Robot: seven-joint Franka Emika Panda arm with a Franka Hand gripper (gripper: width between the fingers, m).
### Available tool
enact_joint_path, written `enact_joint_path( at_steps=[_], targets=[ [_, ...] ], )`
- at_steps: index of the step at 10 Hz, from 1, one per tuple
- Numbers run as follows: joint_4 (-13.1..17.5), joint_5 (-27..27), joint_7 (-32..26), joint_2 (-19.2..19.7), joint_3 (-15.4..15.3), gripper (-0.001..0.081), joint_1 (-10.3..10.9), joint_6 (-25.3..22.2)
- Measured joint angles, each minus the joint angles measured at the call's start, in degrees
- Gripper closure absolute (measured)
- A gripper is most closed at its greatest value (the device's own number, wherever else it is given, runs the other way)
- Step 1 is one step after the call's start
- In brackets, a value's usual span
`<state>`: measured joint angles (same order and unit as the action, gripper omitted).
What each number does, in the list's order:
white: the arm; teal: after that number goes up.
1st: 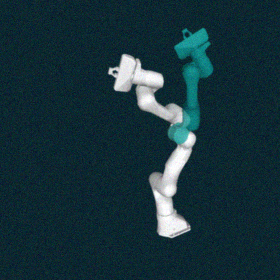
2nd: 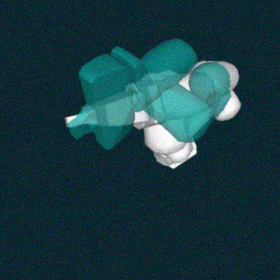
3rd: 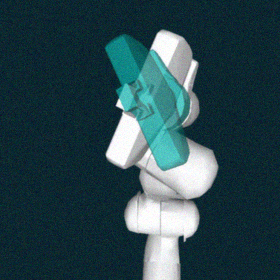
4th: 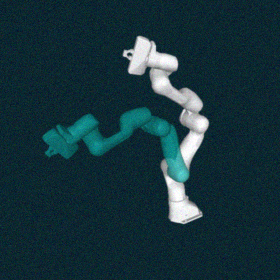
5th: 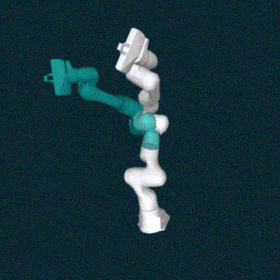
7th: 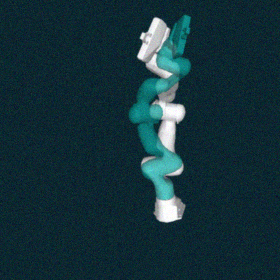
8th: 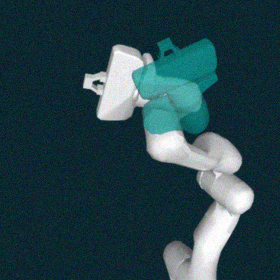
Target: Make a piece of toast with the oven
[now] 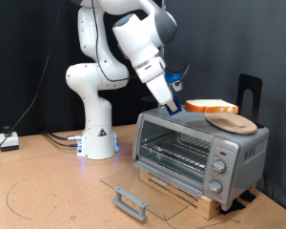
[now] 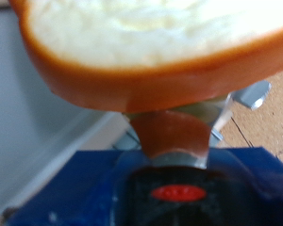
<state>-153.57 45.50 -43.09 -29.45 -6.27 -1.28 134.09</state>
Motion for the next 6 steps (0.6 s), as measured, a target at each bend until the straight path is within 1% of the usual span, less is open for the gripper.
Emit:
enact_joint_path(
  at_steps=[3, 6],
  targets=[
    [0.5, -4.6, -3.7, -0.7, 5.3, 0.0387, -3.6, -6.2],
    [1.8, -13.1, -4.6, -0.8, 9.2, 0.0387, -7.9, -13.3]
  ],
)
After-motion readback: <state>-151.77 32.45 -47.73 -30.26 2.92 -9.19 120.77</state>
